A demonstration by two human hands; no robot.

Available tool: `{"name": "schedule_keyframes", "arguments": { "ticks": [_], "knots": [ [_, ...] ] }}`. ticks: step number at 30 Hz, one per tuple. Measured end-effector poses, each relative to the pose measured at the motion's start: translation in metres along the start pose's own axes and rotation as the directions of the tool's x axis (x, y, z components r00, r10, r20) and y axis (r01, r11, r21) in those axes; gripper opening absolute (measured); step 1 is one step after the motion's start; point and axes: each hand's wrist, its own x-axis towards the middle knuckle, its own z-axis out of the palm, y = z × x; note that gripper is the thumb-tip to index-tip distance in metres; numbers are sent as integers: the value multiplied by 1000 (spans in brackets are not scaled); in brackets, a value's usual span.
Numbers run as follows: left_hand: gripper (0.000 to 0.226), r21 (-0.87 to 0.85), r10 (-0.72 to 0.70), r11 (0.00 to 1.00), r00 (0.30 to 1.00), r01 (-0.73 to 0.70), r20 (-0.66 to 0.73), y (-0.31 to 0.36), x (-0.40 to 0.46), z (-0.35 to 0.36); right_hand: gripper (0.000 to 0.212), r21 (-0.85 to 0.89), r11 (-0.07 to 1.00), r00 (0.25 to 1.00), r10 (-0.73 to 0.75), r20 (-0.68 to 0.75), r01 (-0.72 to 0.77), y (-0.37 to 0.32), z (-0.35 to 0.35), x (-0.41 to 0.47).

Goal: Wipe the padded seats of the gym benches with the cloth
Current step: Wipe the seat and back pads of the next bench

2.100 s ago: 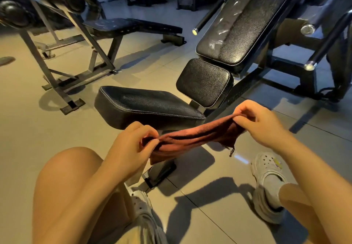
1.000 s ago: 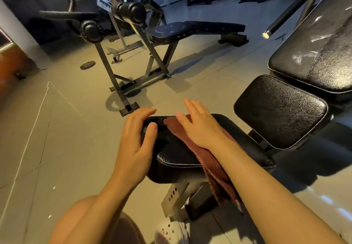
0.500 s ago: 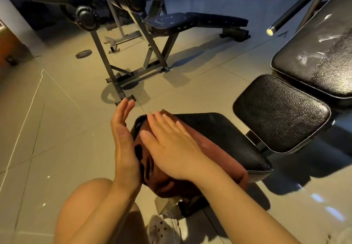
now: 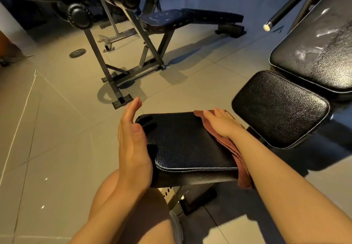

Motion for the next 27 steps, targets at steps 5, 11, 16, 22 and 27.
{"name": "schedule_keyframes", "arguments": {
  "ticks": [5,11,16,22,27],
  "knots": [
    [66,-27,25,999,1000,-25,-16,-1,0,1,73,-8,1000,1000,16,-9,-16,-13,2,-42],
    [59,-66,98,993,993,-102,-66,-4,0,1,65,37,907,907,-420,20,419,-94,14,-128],
    [55,-76,141,986,987,-147,-80,-4,-3,-1,61,77,844,847,-532,-5,531,-90,15,-149],
    [46,300,308,888,936,-347,169,3,-1,-3,70,13,979,979,-202,0,202,10,1,-72],
    [56,341,227,886,935,-315,272,3,5,-6,69,214,975,998,-65,-9,65,66,-2,-28]
  ]
}}
